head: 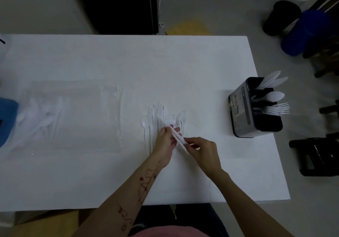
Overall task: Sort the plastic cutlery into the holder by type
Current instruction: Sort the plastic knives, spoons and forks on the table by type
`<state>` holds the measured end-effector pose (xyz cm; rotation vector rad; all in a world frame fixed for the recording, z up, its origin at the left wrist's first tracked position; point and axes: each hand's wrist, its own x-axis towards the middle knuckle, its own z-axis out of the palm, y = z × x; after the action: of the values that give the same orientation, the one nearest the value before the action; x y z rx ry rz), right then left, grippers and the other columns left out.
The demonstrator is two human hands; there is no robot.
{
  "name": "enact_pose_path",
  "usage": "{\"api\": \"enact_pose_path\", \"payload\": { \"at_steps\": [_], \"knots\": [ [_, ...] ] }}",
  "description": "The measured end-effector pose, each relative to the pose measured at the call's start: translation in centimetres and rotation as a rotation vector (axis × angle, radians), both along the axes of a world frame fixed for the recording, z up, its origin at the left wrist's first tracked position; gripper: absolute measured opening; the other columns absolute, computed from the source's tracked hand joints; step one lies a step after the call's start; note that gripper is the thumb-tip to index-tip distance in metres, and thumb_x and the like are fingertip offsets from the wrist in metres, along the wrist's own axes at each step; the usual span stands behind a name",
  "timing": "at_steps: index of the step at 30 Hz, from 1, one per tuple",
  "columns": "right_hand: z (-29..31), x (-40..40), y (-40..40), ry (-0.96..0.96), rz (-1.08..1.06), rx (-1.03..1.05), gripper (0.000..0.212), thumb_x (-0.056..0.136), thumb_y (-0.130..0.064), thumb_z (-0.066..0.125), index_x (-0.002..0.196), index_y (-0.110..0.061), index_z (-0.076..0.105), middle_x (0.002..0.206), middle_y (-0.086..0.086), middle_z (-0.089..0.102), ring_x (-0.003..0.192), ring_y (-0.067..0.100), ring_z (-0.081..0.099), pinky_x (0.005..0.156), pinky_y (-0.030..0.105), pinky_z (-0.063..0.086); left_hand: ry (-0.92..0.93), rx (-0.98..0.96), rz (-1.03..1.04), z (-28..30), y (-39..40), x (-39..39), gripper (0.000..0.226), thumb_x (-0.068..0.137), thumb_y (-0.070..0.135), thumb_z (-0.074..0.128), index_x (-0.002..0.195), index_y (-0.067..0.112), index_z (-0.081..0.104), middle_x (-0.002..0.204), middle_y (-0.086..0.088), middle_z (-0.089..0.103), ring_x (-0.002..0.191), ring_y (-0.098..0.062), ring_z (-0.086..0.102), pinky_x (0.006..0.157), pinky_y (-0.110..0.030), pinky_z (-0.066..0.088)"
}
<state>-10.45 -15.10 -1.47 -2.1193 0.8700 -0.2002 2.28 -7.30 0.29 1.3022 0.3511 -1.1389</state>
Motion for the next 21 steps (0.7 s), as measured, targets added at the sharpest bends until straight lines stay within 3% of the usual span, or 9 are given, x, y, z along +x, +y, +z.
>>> {"api": "enact_pose_path", "payload": {
  "at_steps": [3,6,9,11,13,16,21],
  "knots": [
    [-0.3,0.3,0.3,0.005,0.034,-0.004,0.02,0.085,-0.019,0.075,0.105,-0.017,0.078,0.096,-0.001,0.077,0.078,0.011,0.07,0.074,0.014,0.053,-0.01,-0.021,0.059,0.1,0.6,0.1,0.026,0.102,0.02,0.038,0.122,0.005,0.047,0.115,-0.011,0.06,0.113,-0.028,0.057,0.099,-0.041,0.046],
    [-0.1,1.0,0.8,0.061,0.071,0.032,0.021,0.089,-0.033,0.069,0.105,-0.022,0.077,0.097,-0.006,0.076,0.079,0.007,0.069,0.076,0.026,0.058,-0.075,0.034,0.097,-0.1,1.3,0.4,0.028,0.102,0.017,0.038,0.123,0.003,0.049,0.101,-0.007,0.061,0.095,-0.022,0.06,0.08,-0.033,0.052],
    [0.0,2.4,1.1,0.181,-0.113,-0.037,0.032,0.09,-0.049,0.062,0.108,-0.024,0.07,0.1,-0.008,0.069,0.079,0.007,0.065,0.075,0.028,0.057,-0.08,0.079,0.194,-0.4,2.1,1.2,0.023,0.103,0.018,0.038,0.117,0.007,0.053,0.087,-0.003,0.056,0.076,-0.017,0.056,0.072,-0.029,0.051],
    [-0.1,3.5,1.1,0.268,-0.254,0.029,0.042,0.087,-0.055,0.063,0.11,-0.021,0.058,0.099,-0.005,0.063,0.082,0.013,0.063,0.076,0.033,0.056,-0.065,0.096,0.213,-0.3,2.7,1.6,0.02,0.103,0.02,0.037,0.104,0.01,0.054,0.082,-0.002,0.054,0.066,-0.015,0.051,0.063,-0.027,0.049],
    [-0.7,4.5,1.1,0.326,-0.262,0.139,0.038,0.088,-0.047,0.066,0.107,-0.017,0.053,0.096,-0.001,0.064,0.082,0.018,0.063,0.076,0.036,0.056,-0.098,0.123,0.184,-0.1,3.3,1.7,0.022,0.103,0.021,0.036,0.095,0.012,0.054,0.082,-0.003,0.056,0.062,-0.014,0.048,0.058,-0.025,0.046],
    [-1.5,4.8,0.9,0.279,-0.338,0.226,0.016,0.088,-0.023,0.066,0.098,-0.014,0.058,0.092,0.005,0.068,0.078,0.021,0.065,0.076,0.041,0.058,-0.141,0.142,0.126,-0.3,4.1,1.8,0.022,0.103,0.023,0.037,0.102,0.011,0.055,0.088,-0.002,0.06,0.068,-0.013,0.05,0.064,-0.023,0.046],
    [-1.3,3.2,-0.7,0.254,-0.48,0.236,0.02,0.087,-0.03,0.07,0.095,-0.016,0.058,0.088,0.004,0.067,0.075,0.025,0.066,0.072,0.045,0.06,-0.117,0.112,0.099,-0.6,4.6,1.5,0.025,0.102,0.012,0.039,0.12,0.001,0.051,0.091,-0.002,0.06,0.077,-0.012,0.054,0.071,-0.019,0.046]
  ]
}}
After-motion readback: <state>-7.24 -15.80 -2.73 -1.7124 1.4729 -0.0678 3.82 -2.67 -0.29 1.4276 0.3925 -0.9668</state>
